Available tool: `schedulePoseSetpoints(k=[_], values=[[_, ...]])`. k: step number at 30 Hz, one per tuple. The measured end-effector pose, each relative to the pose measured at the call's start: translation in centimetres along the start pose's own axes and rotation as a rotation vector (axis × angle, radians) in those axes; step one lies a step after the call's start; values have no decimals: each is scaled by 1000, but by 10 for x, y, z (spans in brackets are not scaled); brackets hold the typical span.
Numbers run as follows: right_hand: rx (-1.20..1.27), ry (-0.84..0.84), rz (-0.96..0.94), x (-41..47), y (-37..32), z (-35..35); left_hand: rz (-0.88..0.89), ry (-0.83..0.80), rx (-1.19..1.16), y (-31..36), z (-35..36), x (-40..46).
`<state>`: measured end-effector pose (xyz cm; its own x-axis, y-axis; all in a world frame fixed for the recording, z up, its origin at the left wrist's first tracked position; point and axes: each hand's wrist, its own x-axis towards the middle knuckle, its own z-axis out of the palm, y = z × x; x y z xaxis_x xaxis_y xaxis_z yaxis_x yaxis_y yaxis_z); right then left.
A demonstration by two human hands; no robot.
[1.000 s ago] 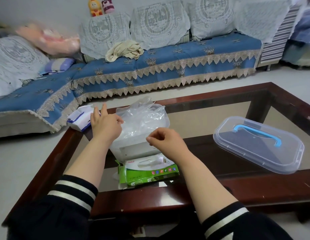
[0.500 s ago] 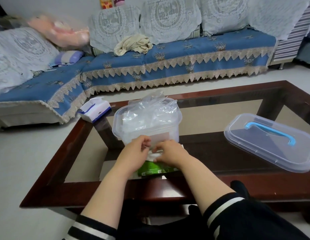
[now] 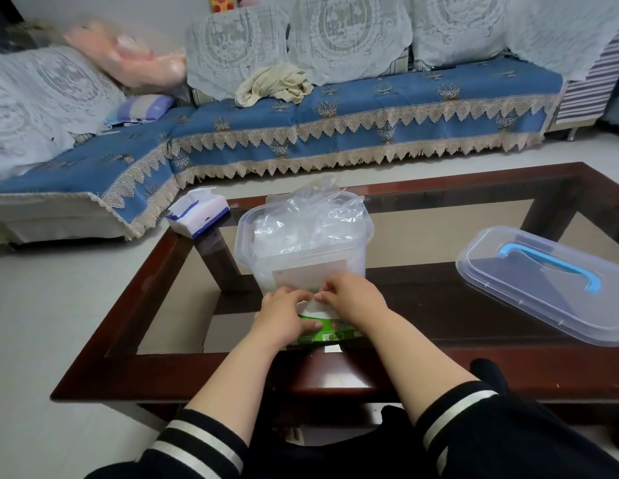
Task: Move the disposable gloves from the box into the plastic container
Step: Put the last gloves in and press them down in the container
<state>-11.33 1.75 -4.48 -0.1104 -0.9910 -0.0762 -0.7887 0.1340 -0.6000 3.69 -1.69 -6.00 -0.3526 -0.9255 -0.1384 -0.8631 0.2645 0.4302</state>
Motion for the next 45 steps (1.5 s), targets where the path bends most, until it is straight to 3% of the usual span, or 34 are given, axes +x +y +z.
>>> schedulePoseSetpoints(k=[4,8,11,14,16,17,19,22,25,30,35,40,45], values=[[188,121,-41,-4,-8,-6,-25,-13,-12,1,0,0],[854,410,-139,-14,-18,-24,-23,-12,-48,2,-1,-1],[1118,493,-145,-22,-20,-39,-3,-24,2,7,-11,-7],[1148,498,-89,-24,-18,-42,34,256,-134,14,-28,-13],[1148,501,-56,-23,-16,-43,77,571,-434,22,-43,-20],[1146,497,-43,-22,-16,-42,126,632,-595,26,-51,-25],[1136,495,-26,-20,-16,-42,230,456,-822,39,-62,-30],[1099,486,-19,-20,-17,-41,236,137,-911,56,-63,-24],[1169,434,-12,-22,-19,-44,239,249,-937,78,-70,-11],[1374,290,43,-19,-15,-53,245,315,-612,104,-103,26],[1634,536,287,-12,5,-62,107,390,-445,83,-124,71],[1434,624,340,-11,15,-60,-60,459,-15,43,-103,95],[1104,299,78,-15,3,-56,-61,409,352,32,-82,93]])
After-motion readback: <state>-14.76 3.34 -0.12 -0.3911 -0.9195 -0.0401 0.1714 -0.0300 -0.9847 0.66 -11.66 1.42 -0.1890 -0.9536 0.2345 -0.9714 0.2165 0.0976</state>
